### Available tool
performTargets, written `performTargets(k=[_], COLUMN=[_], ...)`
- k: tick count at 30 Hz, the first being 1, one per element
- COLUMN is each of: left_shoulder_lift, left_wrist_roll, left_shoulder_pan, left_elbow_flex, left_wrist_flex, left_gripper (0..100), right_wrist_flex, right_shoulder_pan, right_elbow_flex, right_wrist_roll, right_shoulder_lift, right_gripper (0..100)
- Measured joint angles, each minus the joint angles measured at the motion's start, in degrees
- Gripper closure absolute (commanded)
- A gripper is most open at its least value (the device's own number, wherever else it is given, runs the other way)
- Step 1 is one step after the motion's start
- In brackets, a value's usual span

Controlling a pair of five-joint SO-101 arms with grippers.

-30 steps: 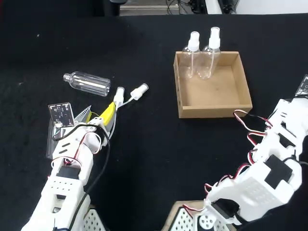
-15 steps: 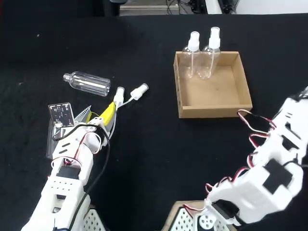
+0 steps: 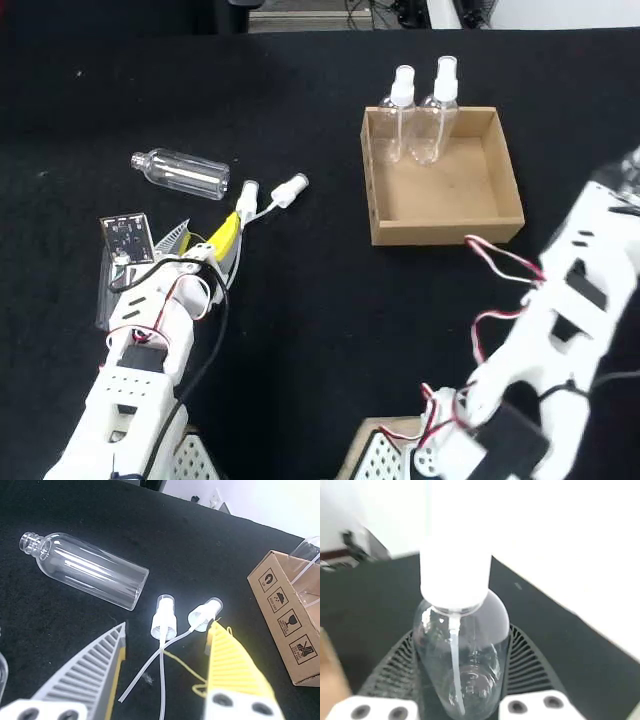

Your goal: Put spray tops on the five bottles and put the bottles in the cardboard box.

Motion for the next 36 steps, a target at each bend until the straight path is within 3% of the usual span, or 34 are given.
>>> performTargets(k=[13,18,36], left_shoulder_lift=[0.0,0.0,0.0], left_wrist_roll=[0.0,0.0,0.0], left_shoulder_pan=[0.0,0.0,0.0], left_elbow_flex=[0.0,0.0,0.0], left_wrist_flex=[0.0,0.0,0.0], left_gripper=[75,75,75], right_wrist_flex=[0.0,0.0,0.0], right_shoulder_pan=[-19.1,-20.0,-21.7], right_elbow_flex=[0.1,-1.4,-19.1], right_wrist_roll=[-2.7,-12.1,-13.4], right_shoulder_lift=[0.6,8.2,32.1], right_gripper=[98.7,98.7,98.6])
